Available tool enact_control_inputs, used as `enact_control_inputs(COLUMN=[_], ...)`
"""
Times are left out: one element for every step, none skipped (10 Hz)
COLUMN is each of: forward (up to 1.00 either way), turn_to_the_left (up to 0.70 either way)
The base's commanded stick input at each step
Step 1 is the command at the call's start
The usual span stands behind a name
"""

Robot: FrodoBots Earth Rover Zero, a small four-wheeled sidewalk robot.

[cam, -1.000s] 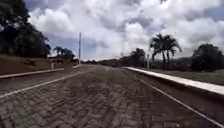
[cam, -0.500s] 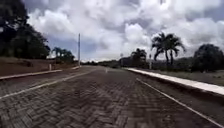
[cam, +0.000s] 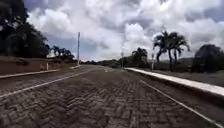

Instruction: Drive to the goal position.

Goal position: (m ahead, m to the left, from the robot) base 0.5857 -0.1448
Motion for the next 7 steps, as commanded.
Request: enact_control_inputs(forward=[1.0, 1.0, 1.0, 1.0, 1.0, 1.0, 1.0], turn_to_the_left=[0.0, 0.0, 0.0, 0.0, 0.0, 0.0, 0.0])
